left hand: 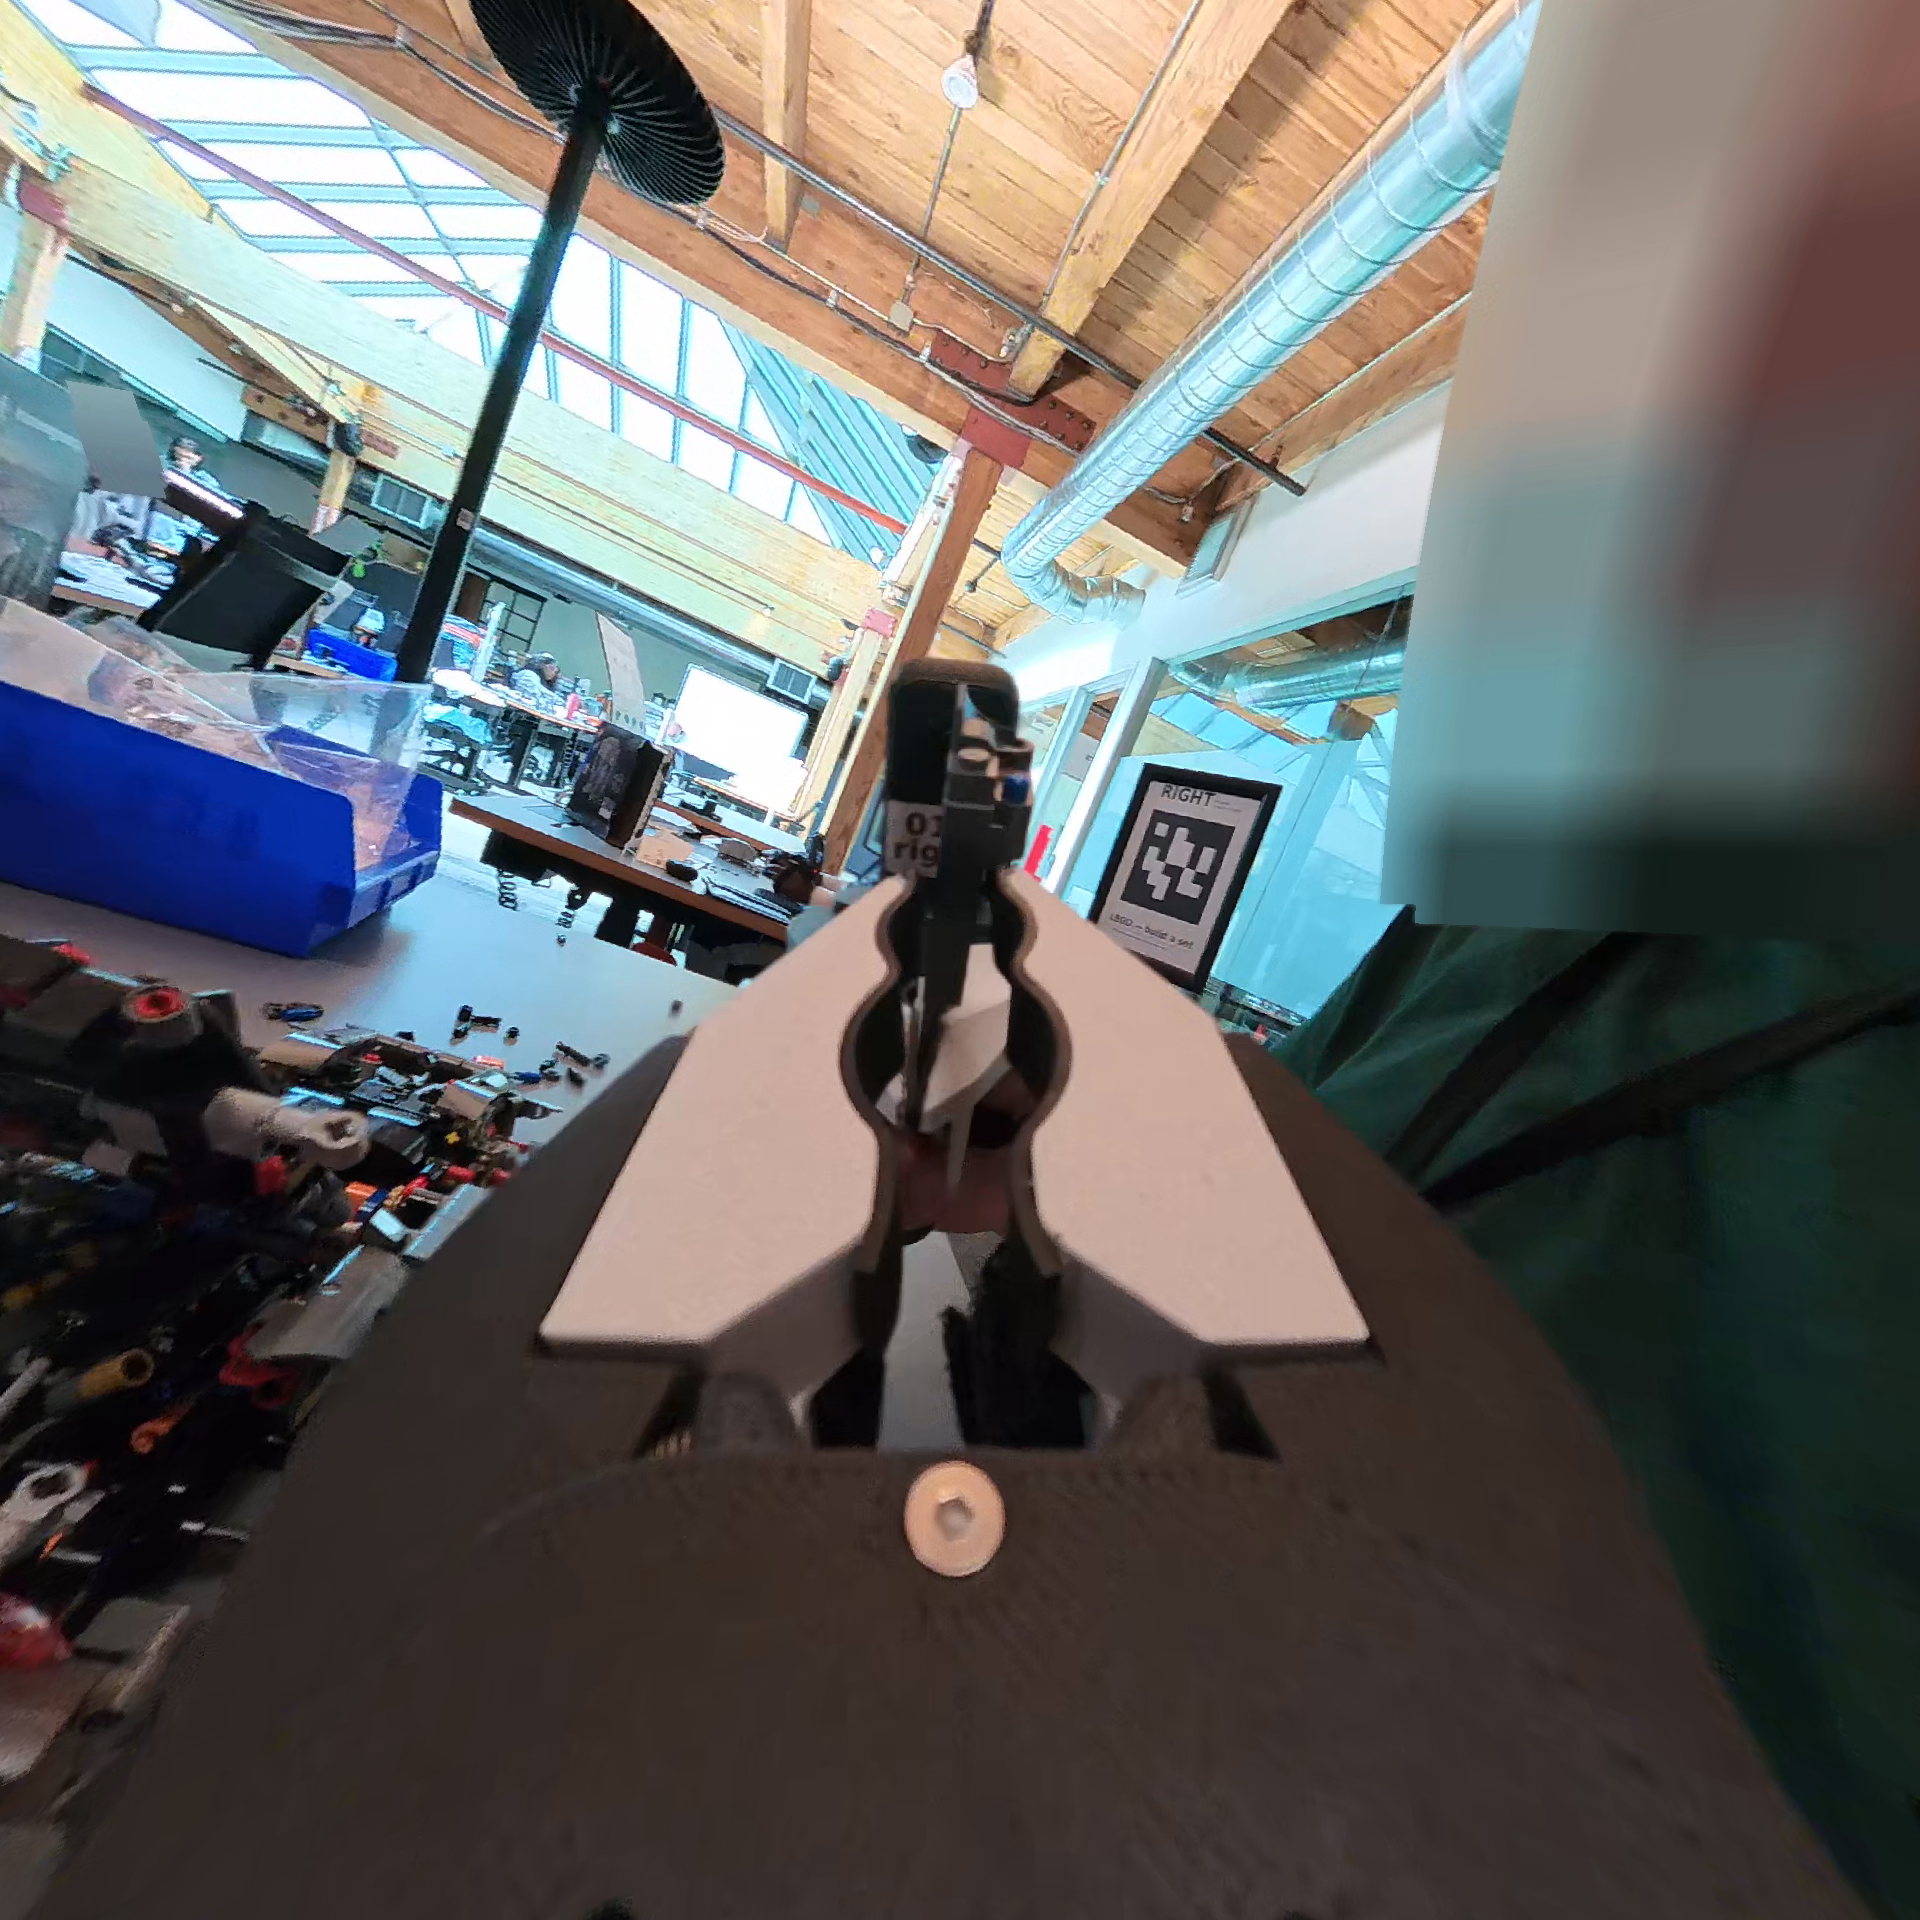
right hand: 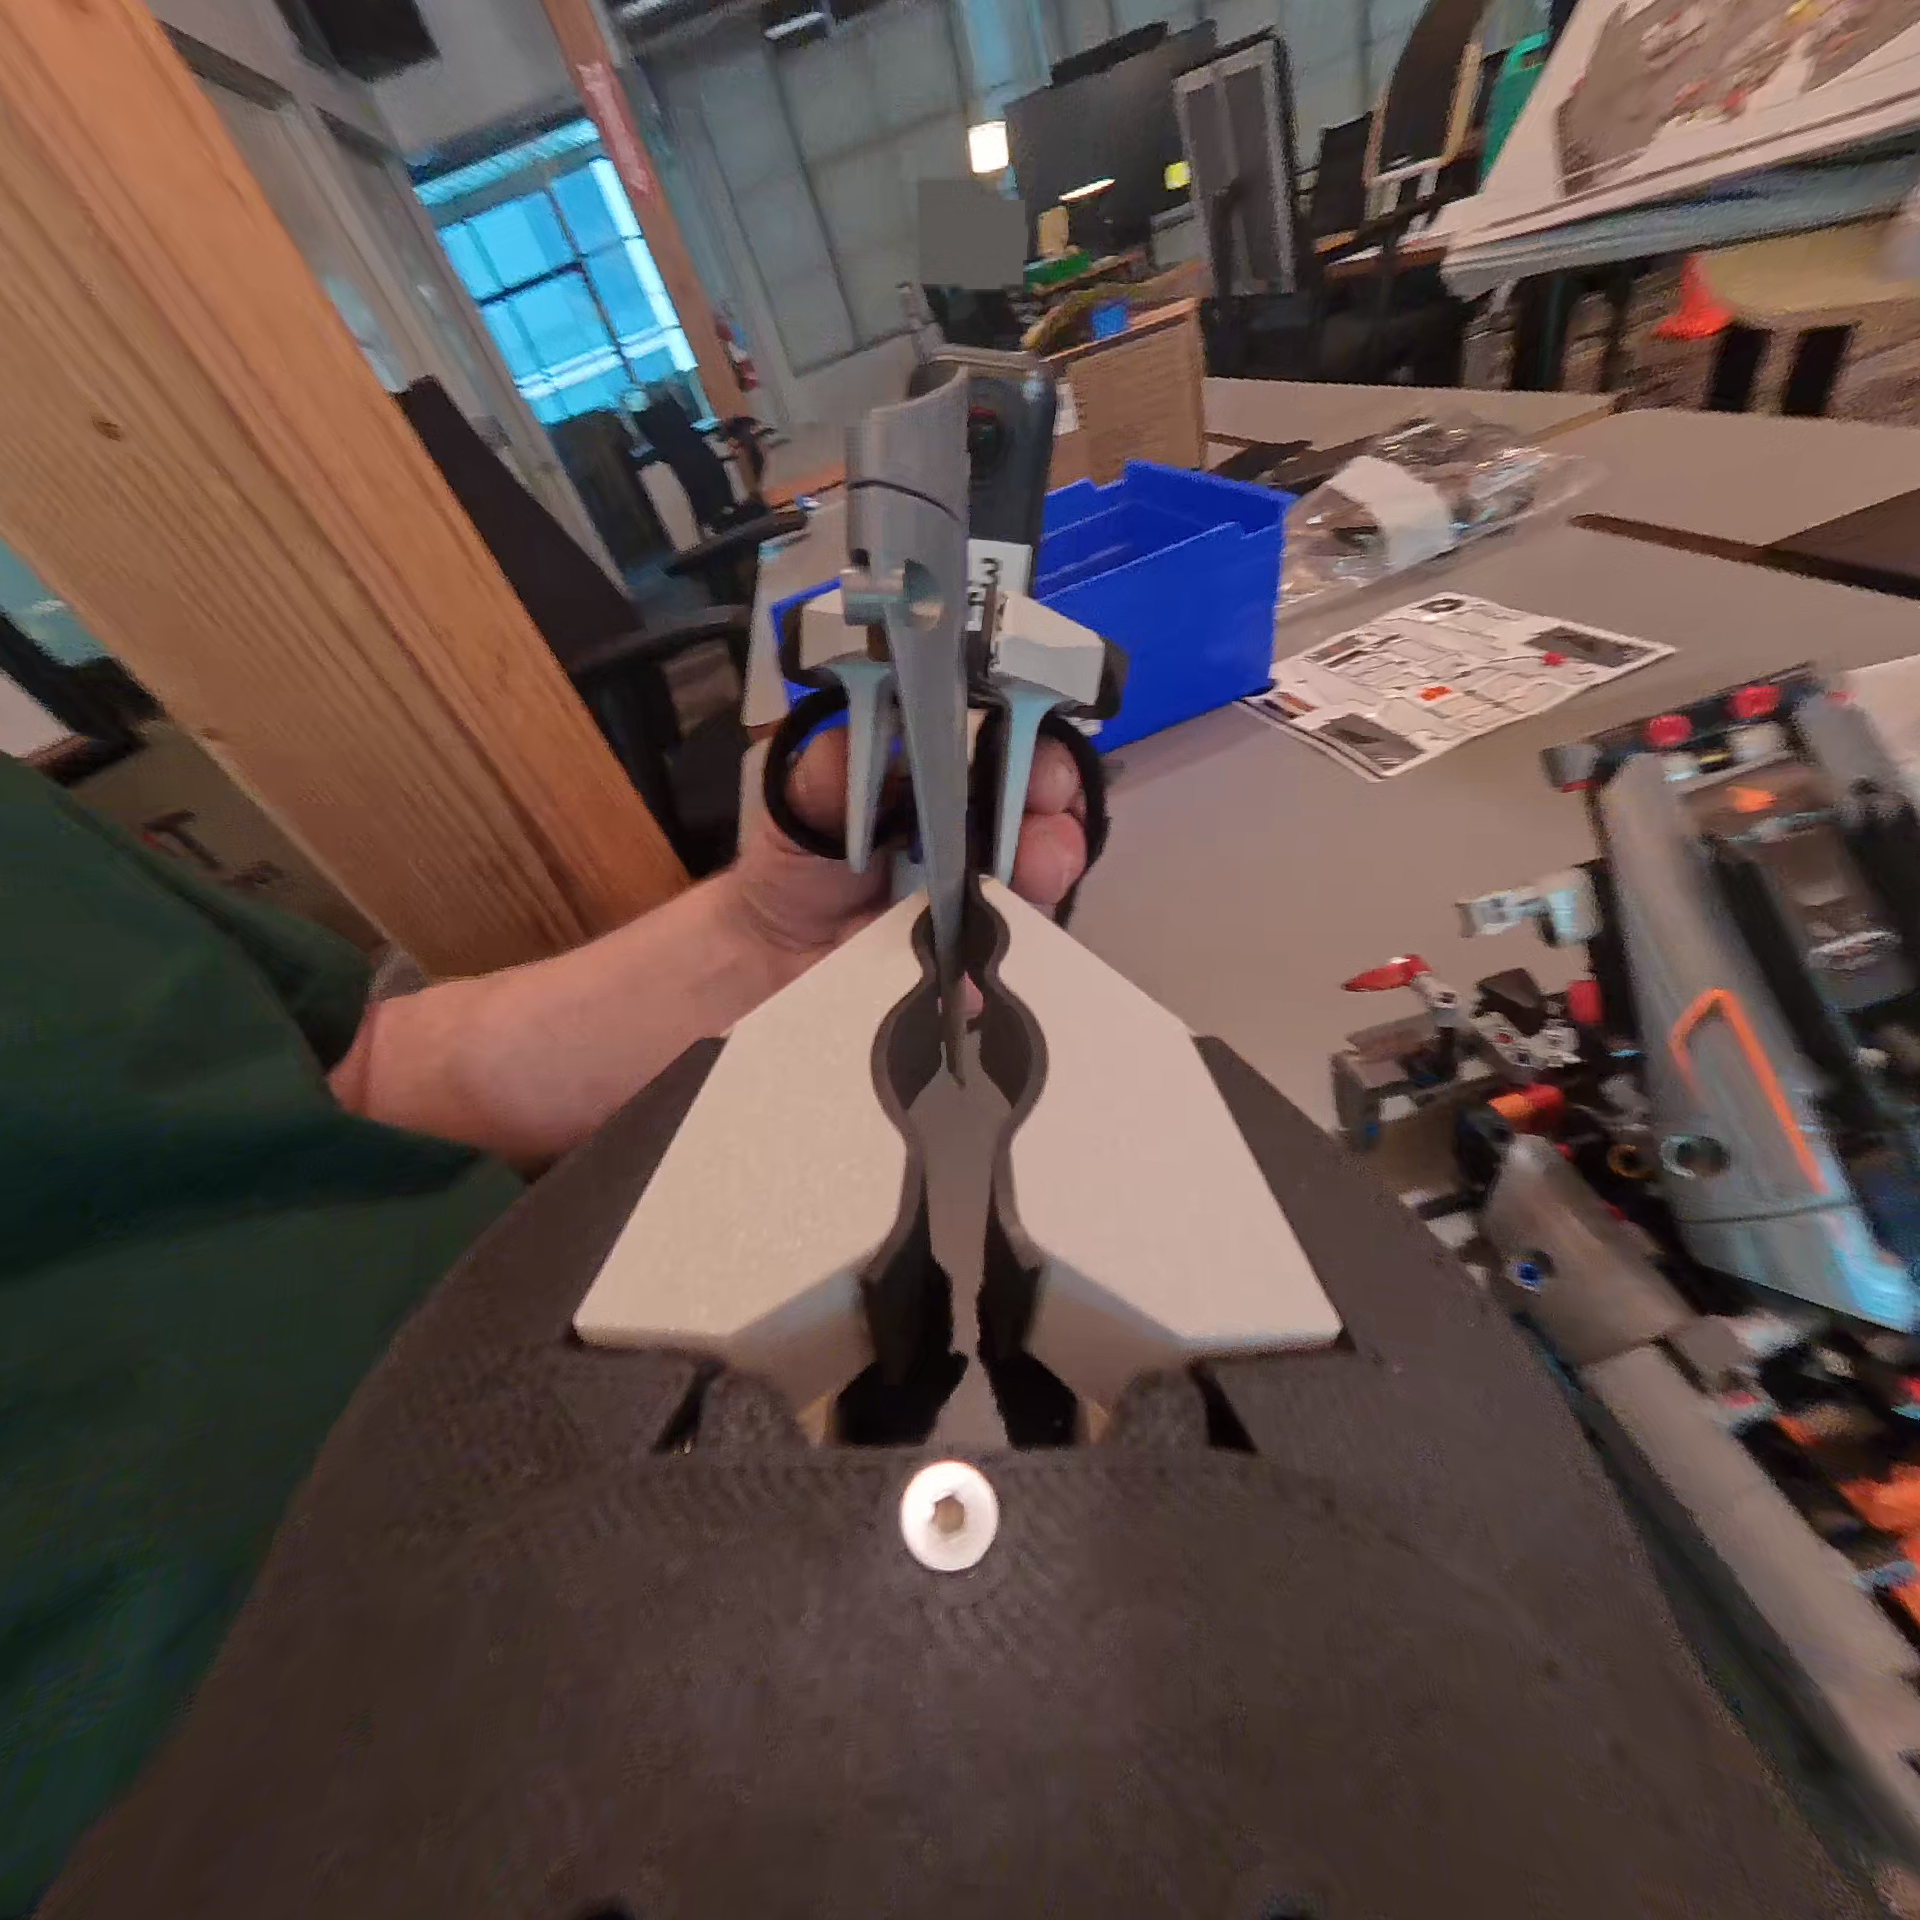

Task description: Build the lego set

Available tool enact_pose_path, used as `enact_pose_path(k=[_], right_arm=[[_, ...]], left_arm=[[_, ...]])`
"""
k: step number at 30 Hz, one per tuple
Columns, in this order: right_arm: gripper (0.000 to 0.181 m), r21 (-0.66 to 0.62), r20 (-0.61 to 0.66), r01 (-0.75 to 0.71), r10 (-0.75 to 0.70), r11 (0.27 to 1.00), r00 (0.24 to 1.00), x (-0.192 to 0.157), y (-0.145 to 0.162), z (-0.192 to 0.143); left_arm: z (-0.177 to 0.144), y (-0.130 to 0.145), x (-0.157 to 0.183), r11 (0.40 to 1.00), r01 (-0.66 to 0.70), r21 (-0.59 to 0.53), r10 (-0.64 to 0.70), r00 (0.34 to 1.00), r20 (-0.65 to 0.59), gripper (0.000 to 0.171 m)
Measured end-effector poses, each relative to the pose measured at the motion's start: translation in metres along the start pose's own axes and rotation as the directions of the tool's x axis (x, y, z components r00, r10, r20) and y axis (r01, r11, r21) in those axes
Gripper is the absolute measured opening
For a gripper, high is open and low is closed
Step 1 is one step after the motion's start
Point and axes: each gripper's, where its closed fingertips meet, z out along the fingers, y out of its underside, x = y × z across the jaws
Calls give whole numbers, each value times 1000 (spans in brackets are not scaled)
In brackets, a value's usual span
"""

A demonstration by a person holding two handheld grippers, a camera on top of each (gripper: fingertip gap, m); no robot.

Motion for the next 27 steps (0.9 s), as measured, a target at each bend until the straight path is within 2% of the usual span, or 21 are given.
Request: enact_pose_path(k=[2, 3, 5, 6, 7, 9, 10, 12, 14, 15, 17, 23, 27], right_arm=[[0, -40, -102, 75, -79, 996, 992, 11, 0, -4], [0, -73, -182, 154, -165, 985, 969, 19, -1, -7], [0, -178, -316, 304, -347, 936, 883, 32, -4, -15], [0, -237, -379, 376, -441, 896, 814, 38, -8, -20], [0, -320, -433, 455, -555, 831, 710, 44, -12, -25], [0, -509, -472, 564, -759, 650, 449, 55, -20, -35], [0, -569, -464, 586, -814, 577, 351, 56, -23, -37], [0, -634, -438, 605, -869, 481, 231, 57, -25, -37], [0, -680, -410, 611, -901, 405, 142, 58, -26, -36], [0, -691, -397, 618, -911, 375, 110, 57, -26, -35], [0, -699, -380, 621, -920, 354, 97, 57, -24, -33], [0, -674, -385, 627, -910, 391, 154, 57, -17, -35], [7, -595, -397, 617, -856, 515, 332, 54, -12, -34]], left_arm=[[-4, -3, -7, 1000, 5, 10, -5, 999, 51, 19], [-6, -4, -8, 1000, 5, 8, -5, 998, 65, 25], [-11, -9, -9, 1000, 15, 27, -17, 996, 92, 29], [-13, -11, -8, 999, 24, 31, -27, 995, 96, 33], [-14, -12, -7, 999, 39, 24, -41, 993, 110, 37], [-13, -12, -7, 999, 44, -7, -43, 988, 145, 42], [-11, -12, -6, 999, 39, -15, -36, 986, 163, 42], [-8, -12, -6, 998, 62, -32, -55, 979, 194, 42], [-7, -6, -10, 993, 97, -62, -80, 969, 233, 40], [-7, -4, -12, 992, 102, -71, -81, 963, 258, 34], [-7, 1, -14, 987, 133, -89, -103, 955, 279, 30], [-7, 5, -14, 987, 124, -106, -93, 960, 264, 28], [-3, 6, -6, 988, 41, -148, -11, 980, 200, 28]])
